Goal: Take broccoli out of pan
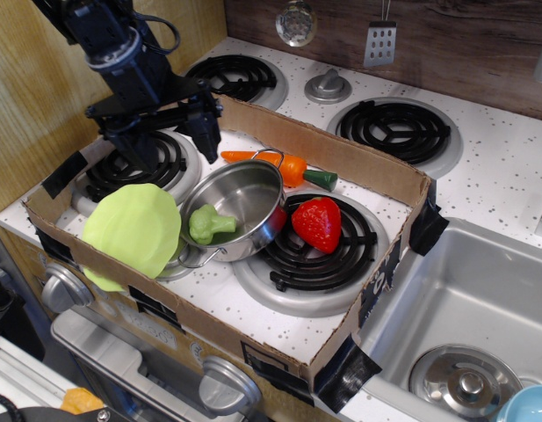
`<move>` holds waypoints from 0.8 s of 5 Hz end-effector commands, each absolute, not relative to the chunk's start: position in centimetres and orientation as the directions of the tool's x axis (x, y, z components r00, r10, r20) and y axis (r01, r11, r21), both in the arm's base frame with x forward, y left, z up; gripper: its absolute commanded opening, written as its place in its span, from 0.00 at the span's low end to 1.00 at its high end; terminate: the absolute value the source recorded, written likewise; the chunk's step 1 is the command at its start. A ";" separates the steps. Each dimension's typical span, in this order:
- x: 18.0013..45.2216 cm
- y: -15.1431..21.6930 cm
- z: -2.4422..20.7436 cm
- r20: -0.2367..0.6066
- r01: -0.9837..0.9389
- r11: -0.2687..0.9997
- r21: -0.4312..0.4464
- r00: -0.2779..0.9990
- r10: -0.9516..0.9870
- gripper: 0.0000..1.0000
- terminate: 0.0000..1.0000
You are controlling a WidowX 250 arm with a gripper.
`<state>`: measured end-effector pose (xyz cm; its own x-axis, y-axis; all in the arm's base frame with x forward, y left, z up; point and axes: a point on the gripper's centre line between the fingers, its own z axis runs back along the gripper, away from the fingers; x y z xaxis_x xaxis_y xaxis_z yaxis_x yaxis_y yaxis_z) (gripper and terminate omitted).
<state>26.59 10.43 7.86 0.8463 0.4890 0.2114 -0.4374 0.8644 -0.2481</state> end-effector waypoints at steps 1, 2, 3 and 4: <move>28.1 10.3 7.5 0.199 -0.447 0.843 -0.298 0.835 0.513 1.00 0.00; 28.0 9.8 6.3 0.198 -0.459 0.824 -0.332 0.820 0.537 1.00 0.00; 27.5 9.4 5.5 0.188 -0.471 0.813 -0.343 0.814 0.550 1.00 0.00; 27.0 9.0 5.0 0.174 -0.480 0.803 -0.354 0.809 0.561 1.00 0.00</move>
